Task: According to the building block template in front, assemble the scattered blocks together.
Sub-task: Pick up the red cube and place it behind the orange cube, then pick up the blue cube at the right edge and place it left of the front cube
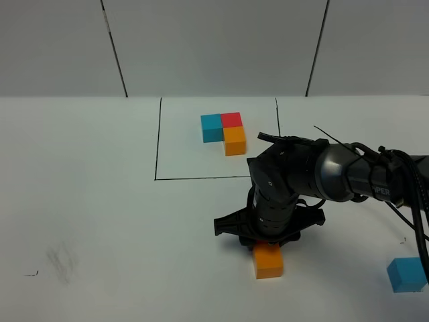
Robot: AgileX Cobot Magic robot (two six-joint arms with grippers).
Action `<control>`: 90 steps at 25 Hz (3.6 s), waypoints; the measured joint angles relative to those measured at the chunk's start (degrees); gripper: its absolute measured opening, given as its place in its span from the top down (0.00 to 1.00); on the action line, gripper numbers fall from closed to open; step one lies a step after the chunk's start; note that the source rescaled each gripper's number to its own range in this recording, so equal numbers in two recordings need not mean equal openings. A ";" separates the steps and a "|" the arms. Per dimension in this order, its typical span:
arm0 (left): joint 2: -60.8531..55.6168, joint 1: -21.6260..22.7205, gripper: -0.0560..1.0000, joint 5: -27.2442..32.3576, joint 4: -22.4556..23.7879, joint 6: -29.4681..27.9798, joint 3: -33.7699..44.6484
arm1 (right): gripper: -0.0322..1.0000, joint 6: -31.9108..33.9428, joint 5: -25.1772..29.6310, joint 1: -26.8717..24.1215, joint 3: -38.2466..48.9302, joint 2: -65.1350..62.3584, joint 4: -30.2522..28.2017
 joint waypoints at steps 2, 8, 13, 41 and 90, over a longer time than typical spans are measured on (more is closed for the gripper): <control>0.00 0.00 0.33 0.00 0.00 0.00 0.00 | 0.97 0.00 0.00 0.00 0.00 0.04 -0.21; 0.00 0.00 0.33 0.00 0.00 0.00 0.00 | 0.97 0.00 0.00 0.00 0.00 0.06 -0.59; 0.00 0.00 0.33 0.00 0.00 0.00 0.00 | 0.97 0.00 -0.13 0.15 0.00 0.06 -1.52; 0.00 0.00 0.33 0.00 0.00 0.00 0.00 | 0.00 0.38 -2.93 0.15 0.06 0.82 -8.39; 0.00 0.00 0.33 0.00 0.00 0.00 0.00 | 0.32 -22.06 26.58 -0.06 -4.67 -63.97 -31.47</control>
